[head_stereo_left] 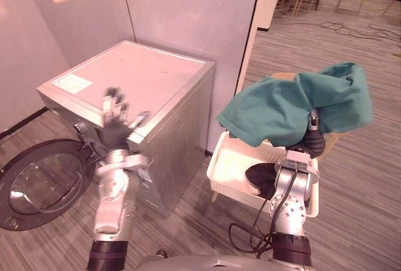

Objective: Pick up the laundry basket with both hands and put the clothes into the washing machine.

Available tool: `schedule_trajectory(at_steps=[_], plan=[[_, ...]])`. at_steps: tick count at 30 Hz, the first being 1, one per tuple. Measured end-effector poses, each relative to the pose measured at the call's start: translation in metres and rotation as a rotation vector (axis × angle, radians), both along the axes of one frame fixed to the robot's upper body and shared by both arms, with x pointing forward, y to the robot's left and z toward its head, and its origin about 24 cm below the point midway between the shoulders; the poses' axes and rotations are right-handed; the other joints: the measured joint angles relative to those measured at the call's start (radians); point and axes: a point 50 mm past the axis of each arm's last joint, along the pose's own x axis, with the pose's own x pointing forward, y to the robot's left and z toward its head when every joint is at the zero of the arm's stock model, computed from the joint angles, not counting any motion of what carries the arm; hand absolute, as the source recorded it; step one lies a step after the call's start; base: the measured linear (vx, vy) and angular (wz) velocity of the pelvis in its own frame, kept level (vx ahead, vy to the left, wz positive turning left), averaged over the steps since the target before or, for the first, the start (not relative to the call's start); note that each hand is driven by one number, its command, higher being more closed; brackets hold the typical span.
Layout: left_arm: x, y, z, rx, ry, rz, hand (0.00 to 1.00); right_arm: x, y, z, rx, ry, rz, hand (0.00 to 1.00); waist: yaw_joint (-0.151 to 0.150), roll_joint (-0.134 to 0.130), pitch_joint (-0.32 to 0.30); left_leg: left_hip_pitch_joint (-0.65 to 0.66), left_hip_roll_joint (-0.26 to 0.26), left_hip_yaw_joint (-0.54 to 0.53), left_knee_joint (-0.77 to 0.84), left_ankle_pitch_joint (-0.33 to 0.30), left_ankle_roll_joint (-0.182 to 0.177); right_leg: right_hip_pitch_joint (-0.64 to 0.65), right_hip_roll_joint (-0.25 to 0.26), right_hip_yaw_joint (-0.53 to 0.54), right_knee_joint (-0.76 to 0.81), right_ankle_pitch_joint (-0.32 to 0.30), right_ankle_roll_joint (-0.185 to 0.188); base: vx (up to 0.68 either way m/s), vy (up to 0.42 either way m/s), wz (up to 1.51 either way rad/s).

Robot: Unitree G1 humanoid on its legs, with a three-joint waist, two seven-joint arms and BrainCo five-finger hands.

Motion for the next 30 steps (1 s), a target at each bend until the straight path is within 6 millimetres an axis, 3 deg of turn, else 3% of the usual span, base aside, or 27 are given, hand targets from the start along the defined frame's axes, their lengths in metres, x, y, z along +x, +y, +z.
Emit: schedule_trajectory(at_steps=[4, 9, 15, 21, 30], plan=[[0.004, -0.065, 0.015, 0.012, -0.061, -0.343, 0.0, -0.004, 0.002, -0.008, -0.004, 0.046, 0.019, 1.0, -0.041, 0.007, -0.005, 0.045, 0.0, 0.023, -0.026, 0.005, 0.002, 0.02, 0.004, 0.031, -0.023, 0.013, -0.001, -0.04, 0.021, -0.23], [0.003, -0.112, 0.01, 0.038, -0.014, -0.575, 0.0, -0.002, 0.006, -0.009, -0.02, 0.062, 0.031, 1.0, -0.063, 0.019, -0.013, 0.075, -0.001, 0.026, -0.085, 0.035, 0.0, 0.019, 0.012, 0.045, -0.035, 0.015, -0.01, -0.04, 0.002, -0.09], [0.007, -0.14, 0.008, 0.114, 0.016, -0.687, 0.0, -0.003, 0.005, -0.01, -0.021, 0.092, 0.016, 1.0, -0.07, 0.027, -0.018, 0.079, -0.003, 0.026, -0.099, 0.047, 0.001, 0.016, 0.013, 0.047, -0.038, 0.025, 0.003, 0.0, 0.0, 0.0], [0.009, -0.162, -0.007, 0.215, 0.086, -0.758, 0.0, -0.003, 0.005, -0.011, -0.015, 0.104, 0.011, 1.0, -0.08, 0.026, -0.018, 0.079, -0.004, 0.026, -0.1, 0.047, 0.001, 0.016, 0.013, 0.048, -0.04, 0.026, 0.004, 0.0, 0.0, 0.0], [0.016, -0.192, -0.019, 0.362, 0.139, -0.781, 0.0, -0.001, 0.01, -0.018, 0.003, 0.139, 0.013, 1.0, -0.104, 0.006, -0.024, 0.078, -0.004, 0.023, -0.116, 0.057, 0.003, 0.011, 0.012, 0.05, -0.041, 0.026, 0.005, 0.0, 0.0, 0.0]])
